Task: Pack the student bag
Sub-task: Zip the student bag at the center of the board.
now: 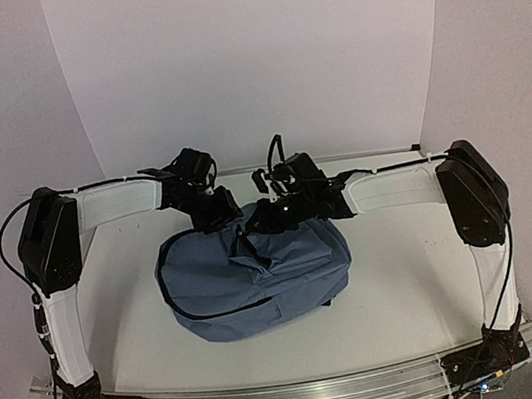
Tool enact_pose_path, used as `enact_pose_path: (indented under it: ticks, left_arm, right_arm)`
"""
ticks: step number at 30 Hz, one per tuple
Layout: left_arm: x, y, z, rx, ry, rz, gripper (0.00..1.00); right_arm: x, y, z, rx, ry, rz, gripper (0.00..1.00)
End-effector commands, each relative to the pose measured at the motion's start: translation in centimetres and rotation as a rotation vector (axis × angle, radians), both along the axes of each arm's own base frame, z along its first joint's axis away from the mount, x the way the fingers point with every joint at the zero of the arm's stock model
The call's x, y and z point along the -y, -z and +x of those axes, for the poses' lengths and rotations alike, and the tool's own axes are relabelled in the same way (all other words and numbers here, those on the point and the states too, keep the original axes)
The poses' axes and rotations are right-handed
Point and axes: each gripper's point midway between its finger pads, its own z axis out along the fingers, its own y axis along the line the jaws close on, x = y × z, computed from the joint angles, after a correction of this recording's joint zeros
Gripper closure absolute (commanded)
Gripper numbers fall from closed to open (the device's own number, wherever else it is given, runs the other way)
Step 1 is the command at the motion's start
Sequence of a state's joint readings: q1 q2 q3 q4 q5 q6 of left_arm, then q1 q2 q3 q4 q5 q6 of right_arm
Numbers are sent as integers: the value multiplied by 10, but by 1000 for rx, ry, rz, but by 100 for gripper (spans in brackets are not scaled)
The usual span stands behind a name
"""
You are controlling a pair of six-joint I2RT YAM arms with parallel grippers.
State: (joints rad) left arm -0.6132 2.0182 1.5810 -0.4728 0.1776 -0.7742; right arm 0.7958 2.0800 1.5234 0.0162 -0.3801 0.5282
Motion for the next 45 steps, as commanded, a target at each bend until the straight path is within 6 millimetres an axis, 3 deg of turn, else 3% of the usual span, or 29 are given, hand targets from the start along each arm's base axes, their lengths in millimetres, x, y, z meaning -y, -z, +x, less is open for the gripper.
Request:
enact_pose_path:
  ticks: [1,5,14,20,33,45]
  left_arm:
    - [-3,-7,-5,0,24,16,46]
    - [3,5,-8,-41,50,25,50]
    - [14,20,-15,-68,84,34,80]
    - [14,16,-14,-51,80,32,99]
    - [4,-6,8,34,-2,38,100]
    - [-14,-19,40,93,-82,33,100]
  right_arm:
    - [-6,-35,-2,54,-19,63,100]
    - [-6,-37,-3,58,-17,65,100]
    - [-6,-42,-2,68,-12,69,100]
    - [-8,-46,-5,75,-14,72,100]
    - [-13,-88,-32,130,-24,114,100]
    - [-7,-84,-61,106,-31,101,100]
